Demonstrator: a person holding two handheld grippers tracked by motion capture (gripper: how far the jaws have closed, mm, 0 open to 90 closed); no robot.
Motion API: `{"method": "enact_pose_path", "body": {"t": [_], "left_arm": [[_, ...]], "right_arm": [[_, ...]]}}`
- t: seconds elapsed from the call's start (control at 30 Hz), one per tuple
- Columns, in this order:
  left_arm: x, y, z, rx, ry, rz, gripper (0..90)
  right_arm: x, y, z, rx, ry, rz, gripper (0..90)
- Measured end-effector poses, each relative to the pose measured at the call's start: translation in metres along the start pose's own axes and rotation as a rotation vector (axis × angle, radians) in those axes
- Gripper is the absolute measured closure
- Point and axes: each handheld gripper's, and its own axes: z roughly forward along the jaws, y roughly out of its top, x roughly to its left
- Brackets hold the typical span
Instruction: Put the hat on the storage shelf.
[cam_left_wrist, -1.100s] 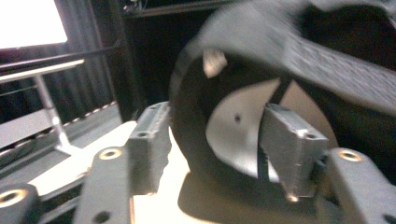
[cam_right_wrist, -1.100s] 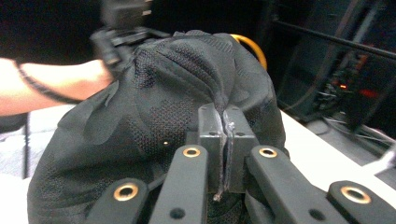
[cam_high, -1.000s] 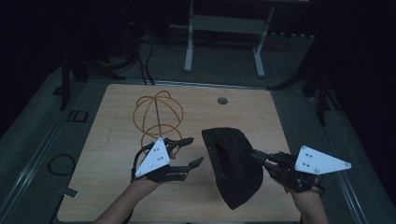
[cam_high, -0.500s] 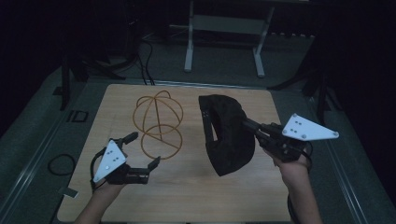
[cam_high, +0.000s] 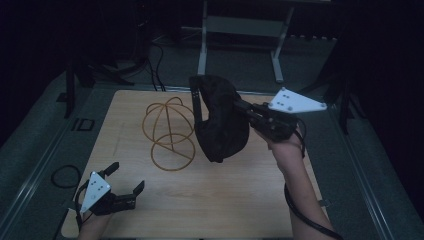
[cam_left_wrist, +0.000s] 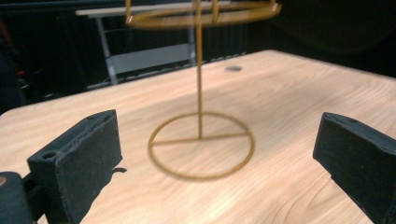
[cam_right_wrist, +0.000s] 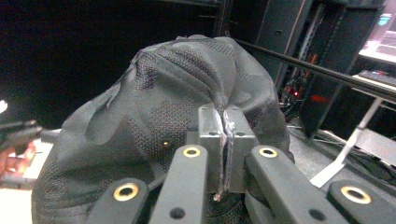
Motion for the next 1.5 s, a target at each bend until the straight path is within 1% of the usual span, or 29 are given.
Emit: {"method": "enact_pose_path", "body": {"t": [0.03, 0.07, 0.1, 0.13, 0.17, 0.2, 0.23, 0.27, 0.3, 0.33, 0.37, 0.4, 0.43, 0.47, 0.5, 0.53, 0.57, 0.67, 0.7, 0.73, 0.77, 0.8, 0.9, 1.13, 1.17, 1.3, 1.4, 1.47, 1.5], "left_arm": [[-0.001, -0.007, -0.001, 0.019, 0.008, -0.003, 1.4], [-0.001, -0.007, -0.001, 0.019, 0.008, -0.003, 1.4], [-0.003, -0.013, -0.003, 0.035, 0.007, -0.009, 1.4], [-0.003, -0.013, -0.003, 0.035, 0.007, -0.009, 1.5], [-0.004, -0.015, -0.004, 0.034, 0.007, -0.007, 1.4], [-0.004, -0.016, -0.005, 0.032, 0.009, -0.007, 1.4], [-0.004, -0.019, -0.007, 0.015, 0.010, -0.012, 1.4], [-0.004, -0.019, -0.007, 0.015, 0.010, -0.012, 1.5], [-0.004, -0.020, -0.008, 0.012, 0.020, -0.019, 1.5], [-0.004, -0.020, -0.008, 0.012, 0.020, -0.019, 1.4], [-0.003, -0.022, -0.008, 0.011, 0.027, -0.014, 1.5], [-0.003, -0.022, -0.008, 0.011, 0.027, -0.014, 1.5], [-0.002, -0.023, -0.008, 0.014, 0.027, -0.022, 1.5], [-0.002, -0.023, -0.008, 0.014, 0.027, -0.022, 1.5], [0.000, -0.025, -0.008, 0.016, 0.029, -0.029, 1.4], [0.000, -0.025, -0.008, 0.016, 0.029, -0.029, 1.5], [0.001, -0.027, -0.007, 0.019, 0.022, -0.037, 1.5], [0.001, -0.028, -0.007, 0.025, 0.024, -0.034, 1.5], [0.002, -0.028, -0.007, 0.020, 0.024, -0.041, 1.5], [0.002, -0.028, -0.007, 0.020, 0.024, -0.041, 1.5], [0.003, -0.028, -0.008, 0.015, 0.025, -0.042, 1.5], [0.003, -0.028, -0.008, 0.015, 0.025, -0.042, 1.5], [0.004, -0.028, -0.009, 0.014, 0.028, -0.046, 1.5], [0.002, -0.030, -0.007, 0.025, 0.011, -0.051, 1.5], [0.002, -0.030, -0.006, 0.032, 0.006, -0.048, 1.5], [0.001, -0.031, -0.006, 0.031, -0.002, -0.052, 1.5], [0.001, -0.032, -0.006, 0.030, 0.000, -0.056, 1.5], [0.002, -0.032, -0.006, 0.030, -0.005, -0.064, 1.5], [0.003, -0.032, -0.007, 0.030, -0.005, -0.070, 1.5]], "right_arm": [[0.002, 0.003, 0.010, 0.012, 0.005, -0.005, 88.1], [0.002, 0.003, 0.010, 0.012, 0.005, -0.005, 88.1], [0.004, 0.005, 0.023, 0.027, 0.014, -0.005, 88.1], [0.004, 0.005, 0.023, 0.027, 0.014, -0.005, 88.1], [0.007, 0.006, 0.037, 0.045, 0.029, -0.005, 88.1], [0.007, 0.006, 0.037, 0.045, 0.029, -0.005, 88.1], [0.010, 0.006, 0.049, 0.063, 0.040, -0.007, 88.1], [0.010, 0.006, 0.049, 0.063, 0.040, -0.007, 88.1], [0.013, 0.007, 0.061, 0.075, 0.055, -0.007, 88.1], [0.013, 0.007, 0.061, 0.075, 0.055, -0.007, 88.1], [0.016, 0.007, 0.072, 0.091, 0.064, -0.007, 88.0], [0.016, 0.007, 0.072, 0.091, 0.064, -0.007, 88.0], [0.019, 0.006, 0.083, 0.104, 0.081, 0.000, 88.0], [0.019, 0.006, 0.083, 0.104, 0.081, 0.000, 88.0], [0.021, 0.005, 0.093, 0.114, 0.094, 0.006, 88.0], [0.021, 0.005, 0.093, 0.114, 0.094, 0.006, 88.0], [0.024, 0.004, 0.104, 0.125, 0.109, 0.015, 88.0], [0.025, 0.004, 0.112, 0.132, 0.119, 0.019, 88.0], [0.027, 0.003, 0.120, 0.143, 0.125, 0.025, 87.9], [0.027, 0.003, 0.120, 0.143, 0.125, 0.025, 87.9], [0.028, 0.001, 0.128, 0.156, 0.131, 0.028, 87.9], [0.028, 0.001, 0.128, 0.156, 0.131, 0.028, 87.9], [0.031, -0.002, 0.142, 0.180, 0.133, 0.041, 87.9], [0.034, -0.007, 0.160, 0.218, 0.130, 0.041, 87.8], [0.036, -0.008, 0.166, 0.234, 0.123, 0.038, 87.7], [0.038, -0.012, 0.175, 0.250, 0.121, 0.042, 87.1], [0.038, -0.012, 0.178, 0.241, 0.122, 0.050, 86.4], [0.039, -0.013, 0.178, 0.241, 0.117, 0.043, 83.8], [0.039, -0.013, 0.180, 0.240, 0.115, 0.043, 80.2]]}}
